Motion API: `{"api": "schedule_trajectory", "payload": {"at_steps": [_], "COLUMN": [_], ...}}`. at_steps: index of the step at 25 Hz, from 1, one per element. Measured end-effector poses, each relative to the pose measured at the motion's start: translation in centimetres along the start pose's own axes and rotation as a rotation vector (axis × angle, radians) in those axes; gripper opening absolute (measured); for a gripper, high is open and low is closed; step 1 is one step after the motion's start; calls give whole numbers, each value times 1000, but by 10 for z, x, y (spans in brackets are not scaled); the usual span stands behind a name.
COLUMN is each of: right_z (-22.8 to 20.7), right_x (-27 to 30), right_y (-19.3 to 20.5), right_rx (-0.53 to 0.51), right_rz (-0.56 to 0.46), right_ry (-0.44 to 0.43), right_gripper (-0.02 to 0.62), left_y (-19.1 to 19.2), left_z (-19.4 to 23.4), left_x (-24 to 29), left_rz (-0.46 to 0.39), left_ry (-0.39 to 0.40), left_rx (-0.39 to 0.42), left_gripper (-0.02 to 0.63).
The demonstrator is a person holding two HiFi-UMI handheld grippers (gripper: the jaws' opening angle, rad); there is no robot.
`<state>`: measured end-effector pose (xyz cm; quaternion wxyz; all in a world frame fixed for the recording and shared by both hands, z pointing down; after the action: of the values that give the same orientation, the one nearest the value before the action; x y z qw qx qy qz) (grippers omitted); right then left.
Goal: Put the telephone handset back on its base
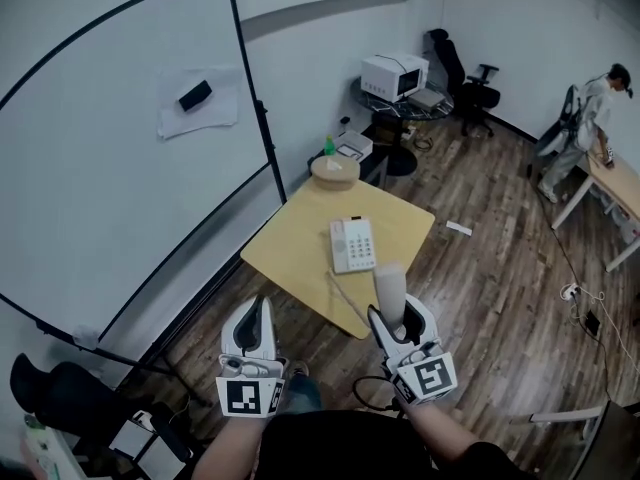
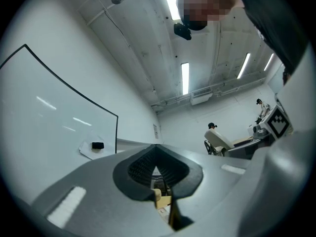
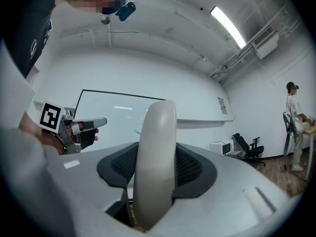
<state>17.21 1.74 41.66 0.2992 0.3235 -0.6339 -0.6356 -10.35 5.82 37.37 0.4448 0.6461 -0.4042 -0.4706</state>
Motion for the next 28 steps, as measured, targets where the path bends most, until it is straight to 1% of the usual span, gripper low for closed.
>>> {"api": "schedule_trajectory", "payload": {"at_steps": [7,11,15,18,23,28], "right_z": [4,5,0,0,1,1], "right_x": [42,80,122,151,192,219], "right_y": [7,10,12,13,13,18], "right_rx": [4,-9,-20,-23,-37,-39], "right_rz": [17,21,38,52,67,88], "right_ry": [47,84,122,156,202,230], "right_gripper": [216,216,216,216,216,216], "left_y": [24,45,64,73,91,112], "left_z": [34,61,91,113,145,162], "left_x": [51,87,126,150,185,209], "left_rz": [-11,-2,-7,-3,-4,1], "left_ry": [57,97,141,172,217,268], "left_rx": [-25,-46,-99,-110,-132,-163], "left_gripper": [0,0,0,0,0,0]}}
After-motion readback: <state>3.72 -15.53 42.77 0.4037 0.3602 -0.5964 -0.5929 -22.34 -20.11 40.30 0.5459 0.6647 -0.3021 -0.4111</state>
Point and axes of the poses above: the fingertips, and each gripper's own axes: x forward along the fingers, z to its left, y out of its underside, the point moved 9 cm from there along -x, backward along the fingers, and after that the axes turned 4 degrees about z, right-handed, at the moved point
